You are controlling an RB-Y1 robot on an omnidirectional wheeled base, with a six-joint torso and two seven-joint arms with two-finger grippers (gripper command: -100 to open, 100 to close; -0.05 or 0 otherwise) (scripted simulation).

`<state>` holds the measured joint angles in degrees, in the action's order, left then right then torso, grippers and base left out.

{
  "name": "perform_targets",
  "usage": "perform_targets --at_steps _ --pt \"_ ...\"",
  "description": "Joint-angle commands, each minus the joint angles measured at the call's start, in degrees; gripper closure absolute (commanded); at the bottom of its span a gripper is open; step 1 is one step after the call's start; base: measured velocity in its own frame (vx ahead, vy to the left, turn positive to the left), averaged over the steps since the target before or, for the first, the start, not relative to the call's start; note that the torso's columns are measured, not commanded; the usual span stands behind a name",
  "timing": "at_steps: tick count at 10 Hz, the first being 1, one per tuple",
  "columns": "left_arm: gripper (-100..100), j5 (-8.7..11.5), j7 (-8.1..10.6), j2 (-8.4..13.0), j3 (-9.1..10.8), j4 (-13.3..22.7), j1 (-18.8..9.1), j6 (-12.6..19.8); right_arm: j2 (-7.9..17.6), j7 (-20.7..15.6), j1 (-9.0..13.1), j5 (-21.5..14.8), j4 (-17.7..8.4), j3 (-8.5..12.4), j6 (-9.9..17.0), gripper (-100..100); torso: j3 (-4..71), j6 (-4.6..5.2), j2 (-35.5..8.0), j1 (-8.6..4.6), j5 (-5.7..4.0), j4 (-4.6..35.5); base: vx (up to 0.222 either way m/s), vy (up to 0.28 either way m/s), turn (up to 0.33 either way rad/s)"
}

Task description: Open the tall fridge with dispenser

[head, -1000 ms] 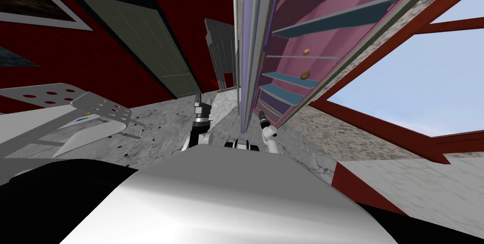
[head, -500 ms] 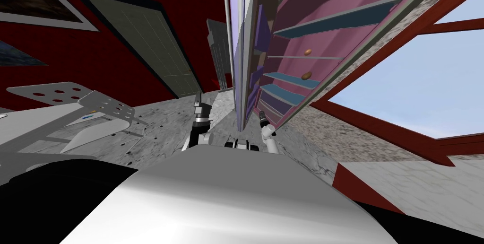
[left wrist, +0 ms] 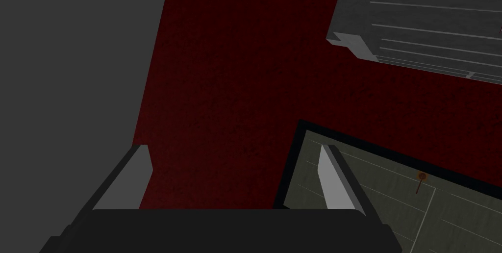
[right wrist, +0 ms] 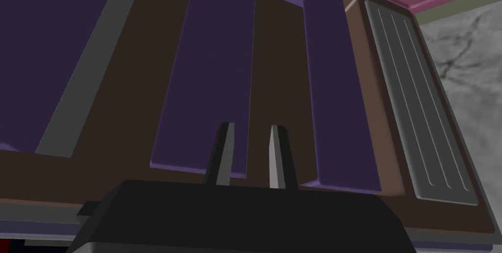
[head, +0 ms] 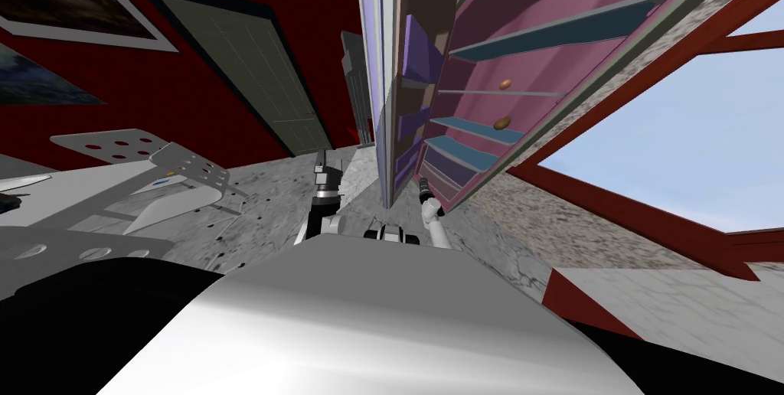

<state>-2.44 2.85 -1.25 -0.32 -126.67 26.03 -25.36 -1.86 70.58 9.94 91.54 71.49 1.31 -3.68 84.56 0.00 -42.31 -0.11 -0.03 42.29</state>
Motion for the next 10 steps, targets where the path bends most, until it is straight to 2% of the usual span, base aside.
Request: perform_targets --at_steps 1,2,3,4,5,7,10 --pt "0 0.0 0.0 0.0 0.0 0.0 0.0 0.0 0.16 -2.11 3.37 2.94 -2.87 -0.3 -1.18 -100 0.02 0.01 0.04 -0.01 -0.01 -0.01 -0.051 -0.039 0.006" --pt "0 0.0 0.0 0.0 0.0 0.0 0.0 0.0 0.03 -2.39 5.07 3.46 -4.61 -0.19 -2.05 -100 0.02 0.0 0.03 0.01 0.0 -0.01 -0.074 -0.052 0.009" --pt "0 0.0 0.0 0.0 0.0 0.0 0.0 0.0 0.03 -2.39 5.88 3.46 -5.07 -0.19 -2.05 -100 -0.02 0.0 -0.02 0.05 0.01 0.0 -0.056 -0.048 0.006" --pt "0 0.0 0.0 0.0 0.0 0.0 0.0 0.0 -0.09 -2.67 8.39 3.99 -7.26 -0.09 -2.92 -100 0.0 0.01 0.02 0.1 0.03 0.0 -0.059 -0.043 0.003" --pt "0 0.0 0.0 0.0 0.0 0.0 0.0 0.0 -0.09 -2.67 8.39 3.99 -7.26 -0.09 -2.92 -100 0.01 0.0 0.02 0.14 0.04 -0.01 -0.05 -0.032 0.004" --pt "0 0.0 0.0 0.0 0.0 0.0 0.0 0.0 -0.33 -3.23 12.93 5.04 -11.56 0.13 -4.66 -100 0.02 0.0 0.04 0.13 0.04 -0.01 -0.066 -0.039 0.007" --pt "0 0.0 0.0 0.0 0.0 0.0 0.01 0.0 -0.33 -3.23 13.41 5.04 -11.66 0.13 -4.66 -100 0.06 0.01 0.11 0.17 0.04 -0.03 -0.026 -0.017 0.001"
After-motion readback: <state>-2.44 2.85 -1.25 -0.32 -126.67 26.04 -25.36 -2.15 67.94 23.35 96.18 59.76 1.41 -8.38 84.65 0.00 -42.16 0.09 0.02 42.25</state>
